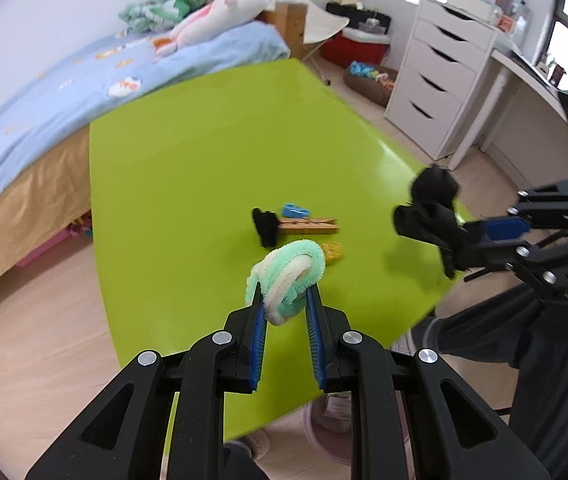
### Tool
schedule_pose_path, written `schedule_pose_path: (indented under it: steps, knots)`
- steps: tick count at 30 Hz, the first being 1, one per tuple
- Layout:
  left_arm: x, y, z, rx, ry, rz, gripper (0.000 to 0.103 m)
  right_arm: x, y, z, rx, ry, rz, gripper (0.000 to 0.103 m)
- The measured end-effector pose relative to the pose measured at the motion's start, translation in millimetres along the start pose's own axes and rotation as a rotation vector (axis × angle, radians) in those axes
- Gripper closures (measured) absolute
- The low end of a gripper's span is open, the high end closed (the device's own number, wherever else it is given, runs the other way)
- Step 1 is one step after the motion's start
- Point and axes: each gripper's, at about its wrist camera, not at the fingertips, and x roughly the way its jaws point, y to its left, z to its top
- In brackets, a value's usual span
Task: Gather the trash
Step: 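Carry gloves and socks over the wastebasket and open both grippers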
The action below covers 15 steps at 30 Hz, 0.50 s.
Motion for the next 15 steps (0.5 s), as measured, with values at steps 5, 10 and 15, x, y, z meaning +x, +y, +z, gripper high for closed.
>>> schedule_pose_path:
  steps: [5,10,15]
  knots:
    - [-23.5,-16.9,-14.7,0.003,-0.046,-0.014,0.084,-22.3,12.9,-11.4,-0.018,-0.041,-0.012,0.082]
    - [-39.4,-35.8,-34.3,0.013,-0.069,-0.017,0.084,-39.5,27.8,-26.5,-0.043,-0.054,-0.021,0.082]
    - [-47.9,-44.0,-50.4,0.004,-0.076,-0.023,0.084,-49.6,40.4,-45.2,-0.055,-0.049,-0.011,0.082]
